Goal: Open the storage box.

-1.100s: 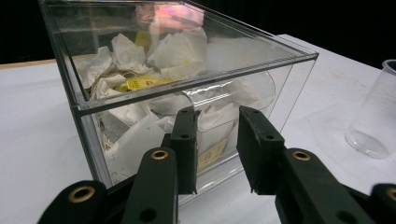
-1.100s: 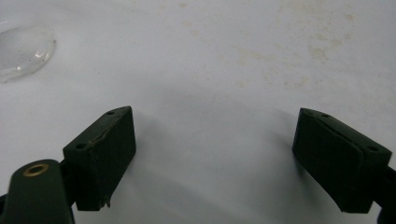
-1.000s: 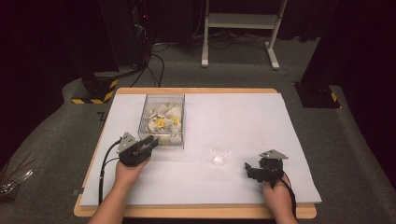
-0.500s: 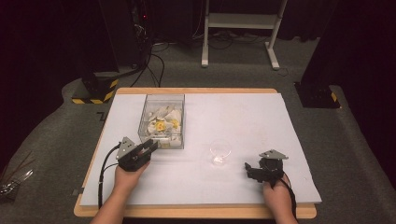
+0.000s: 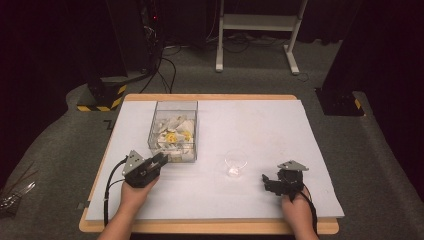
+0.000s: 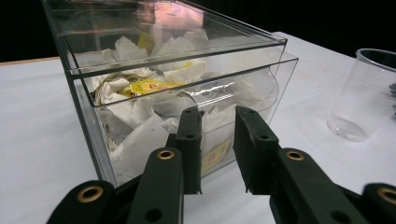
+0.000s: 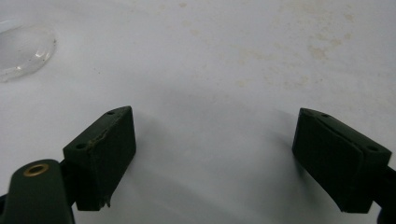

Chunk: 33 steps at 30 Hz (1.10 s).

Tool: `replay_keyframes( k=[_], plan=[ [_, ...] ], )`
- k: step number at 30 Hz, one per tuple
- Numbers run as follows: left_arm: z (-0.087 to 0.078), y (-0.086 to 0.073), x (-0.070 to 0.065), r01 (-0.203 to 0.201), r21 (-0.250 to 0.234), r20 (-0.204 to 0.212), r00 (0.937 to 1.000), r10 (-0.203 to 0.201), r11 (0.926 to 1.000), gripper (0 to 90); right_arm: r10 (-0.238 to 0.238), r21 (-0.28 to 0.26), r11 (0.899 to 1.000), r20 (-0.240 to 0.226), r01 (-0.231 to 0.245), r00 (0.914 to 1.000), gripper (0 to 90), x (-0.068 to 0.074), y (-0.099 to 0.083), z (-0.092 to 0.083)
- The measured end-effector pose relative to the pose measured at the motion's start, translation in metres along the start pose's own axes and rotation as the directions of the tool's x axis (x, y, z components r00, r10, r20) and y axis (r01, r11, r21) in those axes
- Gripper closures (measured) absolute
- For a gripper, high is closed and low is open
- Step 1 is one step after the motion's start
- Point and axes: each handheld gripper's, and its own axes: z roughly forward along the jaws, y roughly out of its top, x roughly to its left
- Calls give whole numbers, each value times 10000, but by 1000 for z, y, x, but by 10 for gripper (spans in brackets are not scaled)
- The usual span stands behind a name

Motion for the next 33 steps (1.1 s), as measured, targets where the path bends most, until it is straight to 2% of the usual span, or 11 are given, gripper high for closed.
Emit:
replay_keyframes(
  k=[22, 33],
  plan=[
    [-13, -6, -8, -36, -35, 57, 10000, 36, 10000, 730, -22, -42, 10000, 30, 22, 10000, 137, 0, 0, 0],
    [-19, -8, -12, 175, -64, 113, 9998, -174, 9998, 738, -57, -59, 10000, 55, 58, 10000, 137, 1, -1, 0]
  ],
)
